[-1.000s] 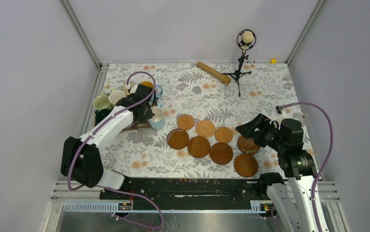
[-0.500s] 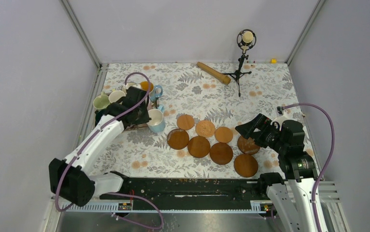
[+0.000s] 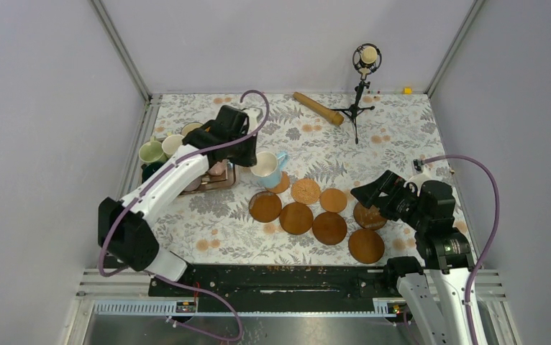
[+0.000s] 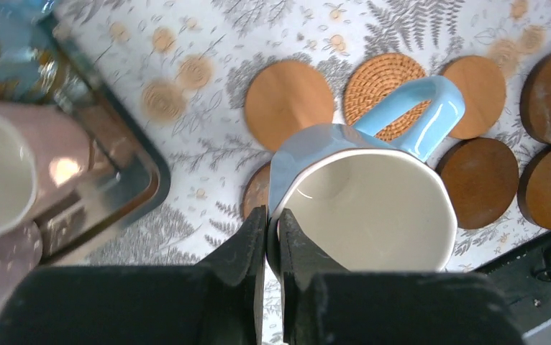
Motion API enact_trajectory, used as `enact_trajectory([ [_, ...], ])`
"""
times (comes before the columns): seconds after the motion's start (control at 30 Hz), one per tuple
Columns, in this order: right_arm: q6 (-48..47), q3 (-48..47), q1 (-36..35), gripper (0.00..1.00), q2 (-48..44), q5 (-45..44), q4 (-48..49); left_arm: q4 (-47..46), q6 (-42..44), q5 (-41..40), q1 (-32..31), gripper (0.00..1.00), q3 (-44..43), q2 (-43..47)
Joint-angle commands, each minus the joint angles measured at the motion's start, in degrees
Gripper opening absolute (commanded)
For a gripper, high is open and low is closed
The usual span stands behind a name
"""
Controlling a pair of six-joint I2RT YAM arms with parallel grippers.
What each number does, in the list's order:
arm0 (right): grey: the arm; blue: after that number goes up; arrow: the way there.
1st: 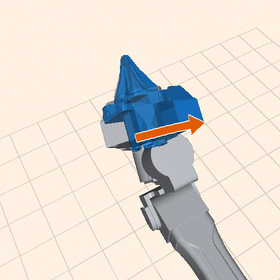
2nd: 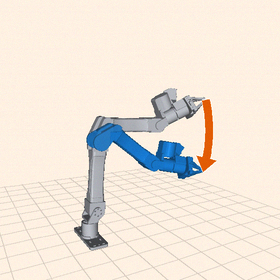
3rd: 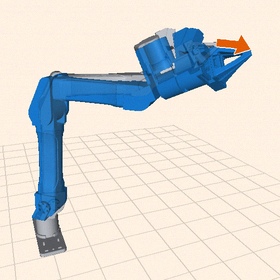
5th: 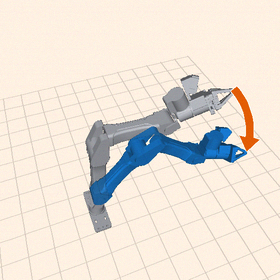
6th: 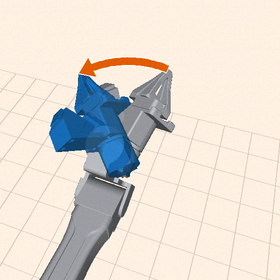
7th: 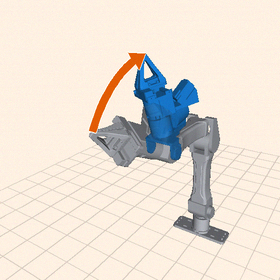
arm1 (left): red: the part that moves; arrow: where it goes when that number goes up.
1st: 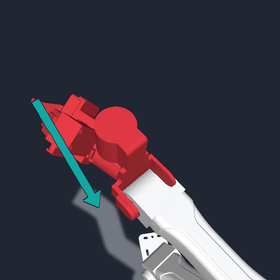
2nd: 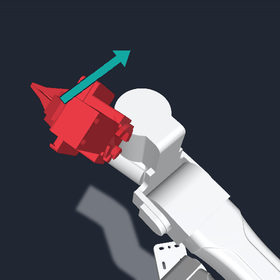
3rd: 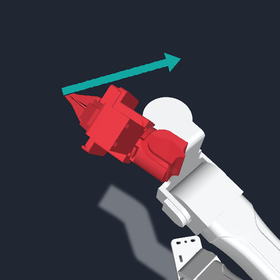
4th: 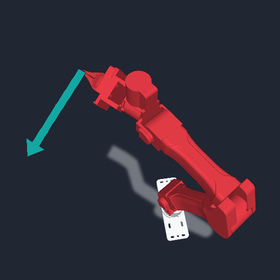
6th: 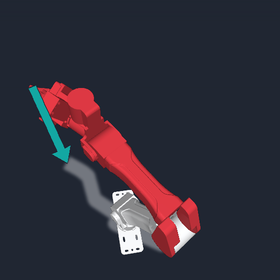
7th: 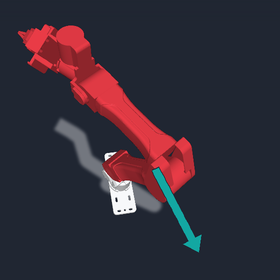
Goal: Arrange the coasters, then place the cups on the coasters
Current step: Pick up the cup from the tray, then place the cup on the coaster.
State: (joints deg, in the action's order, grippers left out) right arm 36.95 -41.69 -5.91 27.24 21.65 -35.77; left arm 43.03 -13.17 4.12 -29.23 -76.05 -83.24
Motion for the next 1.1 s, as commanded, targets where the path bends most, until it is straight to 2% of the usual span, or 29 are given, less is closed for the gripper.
enact_trajectory([
  [0.0,-0.7,-0.8,-0.2,0.99,-0.9,-0.2,-0.7,-8.7,8.3,6.5,-1.4,0.00,-4.9,-2.7],
  [0.07,-1.0,-1.4,-0.3,0.99,-0.8,-0.4,-1.2,-10.1,11.5,6.8,-1.9,0.00,-5.5,-4.5],
  [0.17,-1.8,-1.9,-0.2,0.99,-0.9,-0.8,-1.4,-8.9,14.9,6.9,-1.8,0.06,-8.4,-8.4],
  [0.27,-3.2,-2.4,-0.2,1.00,-0.7,-2.6,-2.7,-6.6,16.2,4.2,-2.1,0.03,-12.3,-12.3],
  [0.47,-4.1,-3.0,-0.3,0.99,0.0,-3.1,-3.1,-10.3,12.2,-3.3,-2.9,0.00,-10.9,-13.2],
  [0.73,-4.3,-1.8,-0.2,0.99,1.3,-3.3,-2.0,-13.3,6.7,0.5,-3.4,0.00,-8.0,-13.4],
  [1.07,-4.9,-1.9,-0.3,0.99,1.0,-3.7,-2.1,-15.2,4.4,-3.4,-3.7,0.00,-5.8,-14.3],
])
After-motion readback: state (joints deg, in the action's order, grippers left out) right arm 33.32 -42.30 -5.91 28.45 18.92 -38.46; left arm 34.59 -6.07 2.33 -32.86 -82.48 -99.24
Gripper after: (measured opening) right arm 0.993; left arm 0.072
